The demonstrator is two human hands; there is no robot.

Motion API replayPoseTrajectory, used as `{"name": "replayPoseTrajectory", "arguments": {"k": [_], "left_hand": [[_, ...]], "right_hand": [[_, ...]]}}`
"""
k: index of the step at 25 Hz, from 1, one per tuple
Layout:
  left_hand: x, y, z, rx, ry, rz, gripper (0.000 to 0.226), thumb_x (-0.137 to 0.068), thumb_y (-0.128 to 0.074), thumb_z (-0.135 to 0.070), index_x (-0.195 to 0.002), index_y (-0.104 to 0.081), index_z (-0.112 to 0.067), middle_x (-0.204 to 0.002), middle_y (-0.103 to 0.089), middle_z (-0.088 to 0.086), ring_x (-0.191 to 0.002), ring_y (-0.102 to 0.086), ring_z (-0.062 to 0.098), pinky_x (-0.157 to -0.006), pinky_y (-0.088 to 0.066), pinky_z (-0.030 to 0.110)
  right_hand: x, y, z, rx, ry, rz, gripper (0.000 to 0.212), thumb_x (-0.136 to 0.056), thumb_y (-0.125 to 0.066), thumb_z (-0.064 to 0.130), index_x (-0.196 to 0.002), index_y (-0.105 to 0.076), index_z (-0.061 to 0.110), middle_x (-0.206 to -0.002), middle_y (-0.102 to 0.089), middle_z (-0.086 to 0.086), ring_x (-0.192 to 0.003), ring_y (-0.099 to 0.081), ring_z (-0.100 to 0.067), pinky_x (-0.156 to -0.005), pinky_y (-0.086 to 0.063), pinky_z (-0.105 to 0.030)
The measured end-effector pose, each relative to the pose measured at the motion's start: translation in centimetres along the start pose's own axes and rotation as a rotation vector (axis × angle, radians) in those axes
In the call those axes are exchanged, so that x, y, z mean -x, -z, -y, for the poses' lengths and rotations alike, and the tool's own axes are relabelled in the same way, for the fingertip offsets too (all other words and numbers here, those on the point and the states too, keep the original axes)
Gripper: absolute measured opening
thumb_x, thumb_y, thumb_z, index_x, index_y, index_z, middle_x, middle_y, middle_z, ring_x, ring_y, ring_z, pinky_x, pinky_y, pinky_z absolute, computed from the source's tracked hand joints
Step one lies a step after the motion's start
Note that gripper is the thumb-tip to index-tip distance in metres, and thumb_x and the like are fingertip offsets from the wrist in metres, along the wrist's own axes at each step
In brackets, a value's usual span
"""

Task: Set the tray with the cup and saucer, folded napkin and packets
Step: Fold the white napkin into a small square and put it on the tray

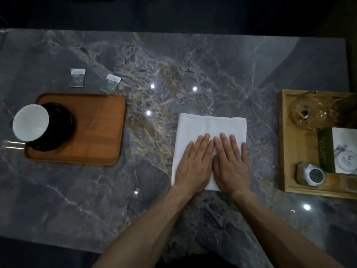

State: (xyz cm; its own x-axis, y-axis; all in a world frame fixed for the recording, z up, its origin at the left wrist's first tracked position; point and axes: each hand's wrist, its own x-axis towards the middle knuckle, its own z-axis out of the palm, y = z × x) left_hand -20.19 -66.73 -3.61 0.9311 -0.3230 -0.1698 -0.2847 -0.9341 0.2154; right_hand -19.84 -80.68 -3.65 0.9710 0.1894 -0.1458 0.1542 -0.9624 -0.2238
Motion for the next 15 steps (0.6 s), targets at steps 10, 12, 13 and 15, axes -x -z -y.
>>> {"name": "replayPoseTrajectory", "arguments": {"k": [10, 12, 13, 15], "left_hand": [[-1.2, 1.5, 4.8, -0.059, 0.143, 0.042, 0.079, -0.094, -0.021, -0.058, -0.155, 0.001, -0.015, -0.162, 0.008, 0.019, -0.150, 0.013, 0.030, -0.122, 0.004, 0.046], [-1.7, 1.7, 5.3, -0.061, 0.157, 0.044, 0.083, -0.091, -0.024, -0.062, -0.155, 0.000, -0.016, -0.162, 0.005, 0.020, -0.150, 0.008, 0.031, -0.121, 0.004, 0.047], [-2.0, 1.8, 5.8, -0.067, 0.163, 0.046, 0.084, -0.091, -0.024, -0.064, -0.155, 0.001, -0.016, -0.162, 0.005, 0.019, -0.150, 0.007, 0.031, -0.121, 0.005, 0.047], [-2.5, 1.9, 6.5, -0.081, 0.176, 0.036, 0.085, -0.091, -0.022, -0.065, -0.155, 0.002, -0.015, -0.163, 0.005, 0.016, -0.151, 0.006, 0.029, -0.121, 0.008, 0.046]], "right_hand": [[-0.1, 0.7, 0.5, 0.072, -0.028, 0.077, 0.069, -0.097, -0.022, 0.055, -0.156, -0.007, 0.022, -0.165, -0.001, -0.003, -0.151, 0.005, -0.023, -0.121, 0.002, -0.051], [-0.2, 0.7, 0.5, 0.079, -0.031, 0.095, 0.071, -0.097, -0.023, 0.057, -0.156, -0.004, 0.023, -0.165, 0.002, -0.002, -0.151, 0.007, -0.023, -0.121, 0.001, -0.052], [-0.1, 0.7, 0.5, 0.084, -0.032, 0.097, 0.072, -0.097, -0.024, 0.058, -0.156, -0.003, 0.024, -0.165, 0.003, -0.001, -0.151, 0.008, -0.023, -0.121, 0.001, -0.052], [-0.2, 0.6, 0.4, 0.094, -0.031, 0.093, 0.073, -0.096, -0.024, 0.059, -0.156, -0.002, 0.024, -0.165, 0.003, -0.001, -0.151, 0.008, -0.023, -0.121, 0.000, -0.053]]}}
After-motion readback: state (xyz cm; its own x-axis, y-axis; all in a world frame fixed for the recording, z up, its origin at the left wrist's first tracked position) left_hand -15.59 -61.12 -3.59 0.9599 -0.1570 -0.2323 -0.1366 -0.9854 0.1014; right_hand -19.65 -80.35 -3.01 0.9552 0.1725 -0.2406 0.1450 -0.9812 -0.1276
